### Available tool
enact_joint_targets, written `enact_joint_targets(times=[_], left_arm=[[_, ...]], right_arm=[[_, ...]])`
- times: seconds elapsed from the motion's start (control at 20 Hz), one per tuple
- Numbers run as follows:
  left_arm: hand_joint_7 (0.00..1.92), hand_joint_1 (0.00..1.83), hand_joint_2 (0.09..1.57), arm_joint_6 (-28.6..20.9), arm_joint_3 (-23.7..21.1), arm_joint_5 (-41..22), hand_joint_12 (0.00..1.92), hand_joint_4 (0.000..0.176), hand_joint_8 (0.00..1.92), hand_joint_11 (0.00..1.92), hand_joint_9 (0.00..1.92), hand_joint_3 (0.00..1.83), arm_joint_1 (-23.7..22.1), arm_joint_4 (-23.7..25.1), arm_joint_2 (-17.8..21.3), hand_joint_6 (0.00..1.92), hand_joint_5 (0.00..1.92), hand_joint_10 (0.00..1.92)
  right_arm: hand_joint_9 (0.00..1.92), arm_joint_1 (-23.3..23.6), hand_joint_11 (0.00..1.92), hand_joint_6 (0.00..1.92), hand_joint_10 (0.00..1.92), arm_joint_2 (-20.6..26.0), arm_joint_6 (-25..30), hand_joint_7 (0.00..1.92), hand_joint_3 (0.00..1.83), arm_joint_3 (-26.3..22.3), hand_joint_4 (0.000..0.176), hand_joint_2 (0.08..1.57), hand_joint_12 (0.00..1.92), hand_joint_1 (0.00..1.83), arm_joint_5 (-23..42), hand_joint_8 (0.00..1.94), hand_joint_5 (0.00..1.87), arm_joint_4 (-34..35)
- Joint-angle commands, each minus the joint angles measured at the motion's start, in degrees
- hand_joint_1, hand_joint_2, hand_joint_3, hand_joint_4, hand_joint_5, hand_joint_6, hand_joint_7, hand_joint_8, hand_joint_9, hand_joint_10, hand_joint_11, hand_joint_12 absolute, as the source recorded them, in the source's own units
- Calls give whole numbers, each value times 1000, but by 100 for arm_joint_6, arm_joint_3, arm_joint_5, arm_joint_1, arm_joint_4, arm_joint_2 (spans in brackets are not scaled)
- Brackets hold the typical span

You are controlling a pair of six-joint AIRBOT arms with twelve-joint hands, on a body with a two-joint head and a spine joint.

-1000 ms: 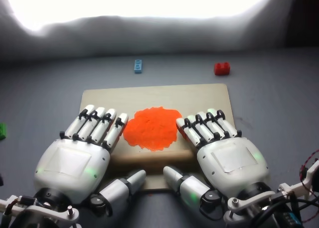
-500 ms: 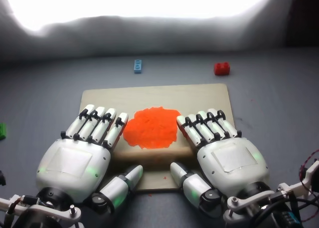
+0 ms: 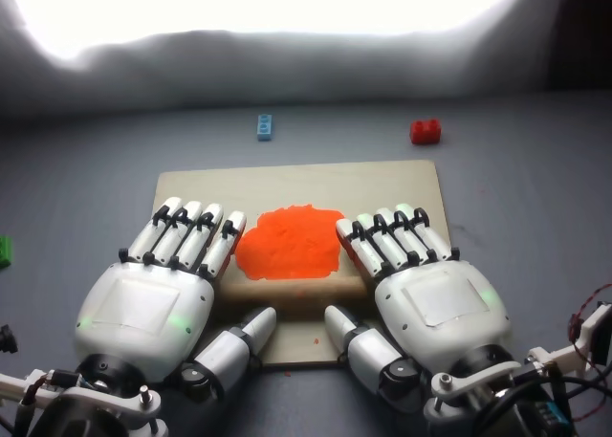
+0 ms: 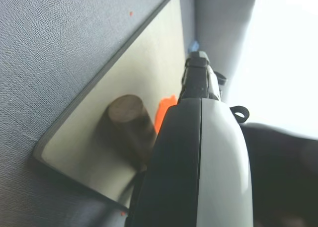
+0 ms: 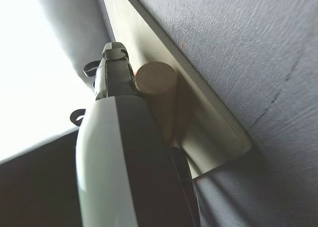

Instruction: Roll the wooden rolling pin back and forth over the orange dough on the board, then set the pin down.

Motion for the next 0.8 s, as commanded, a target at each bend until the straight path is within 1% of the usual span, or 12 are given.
enact_joint_targets(times=[0.0,0.25,0.75], left_arm=[[0,0,1380,29,43,-556,0,0,0,0,0,37,-42,259,-20,0,0,0],[0,0,1381,59,129,-476,0,0,0,0,0,35,-99,261,-45,0,0,0],[0,0,1383,102,266,-377,0,0,0,0,0,31,-236,169,-138,0,0,0]], right_arm=[[21,62,0,4,0,-6,4,53,6,6,0,1466,0,0,435,3,66,-411],[21,116,0,3,0,-31,25,54,6,57,0,1466,0,0,401,2,66,-411],[21,181,0,3,0,-92,76,54,5,320,0,1467,0,0,354,2,66,-411]])
